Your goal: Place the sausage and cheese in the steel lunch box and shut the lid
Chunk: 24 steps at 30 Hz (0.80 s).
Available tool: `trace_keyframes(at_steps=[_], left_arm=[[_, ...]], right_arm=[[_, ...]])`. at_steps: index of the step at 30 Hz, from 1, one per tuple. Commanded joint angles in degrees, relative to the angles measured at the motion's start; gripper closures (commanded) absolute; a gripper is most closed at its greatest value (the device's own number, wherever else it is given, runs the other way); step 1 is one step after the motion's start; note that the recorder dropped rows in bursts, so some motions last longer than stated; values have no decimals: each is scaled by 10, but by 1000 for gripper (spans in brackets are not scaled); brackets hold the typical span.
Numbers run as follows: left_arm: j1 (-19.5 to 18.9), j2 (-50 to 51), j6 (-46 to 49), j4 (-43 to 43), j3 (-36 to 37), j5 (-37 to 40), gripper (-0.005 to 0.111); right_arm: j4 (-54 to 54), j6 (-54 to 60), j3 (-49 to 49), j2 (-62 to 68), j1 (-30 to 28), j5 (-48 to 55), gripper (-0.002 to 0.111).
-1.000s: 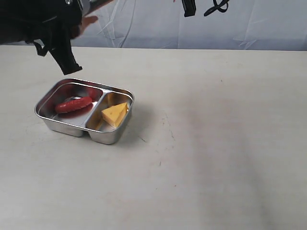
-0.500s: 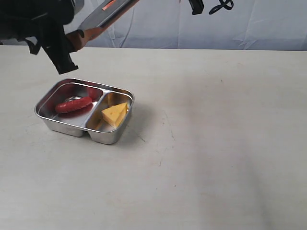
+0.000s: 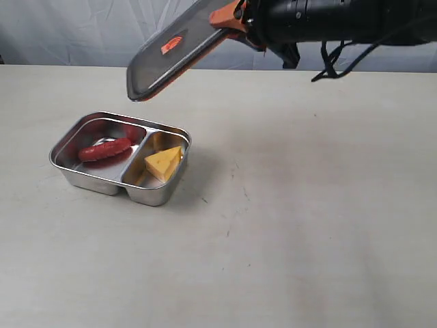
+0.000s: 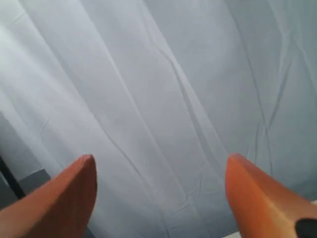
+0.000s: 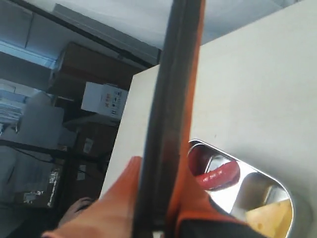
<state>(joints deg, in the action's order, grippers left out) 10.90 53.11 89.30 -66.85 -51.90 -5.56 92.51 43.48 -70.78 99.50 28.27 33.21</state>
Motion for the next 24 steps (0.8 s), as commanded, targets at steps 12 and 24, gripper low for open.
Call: trace_keyframes(at_steps=[12,24], left_arm=[[-11,-7,-5,-70,-3,-48,38],[-11,-7,-4,-71,-3,-57,38]], right_arm=[[74,157,62,-20,115,-162,109],[74,499,0,-17,115,-189,109]])
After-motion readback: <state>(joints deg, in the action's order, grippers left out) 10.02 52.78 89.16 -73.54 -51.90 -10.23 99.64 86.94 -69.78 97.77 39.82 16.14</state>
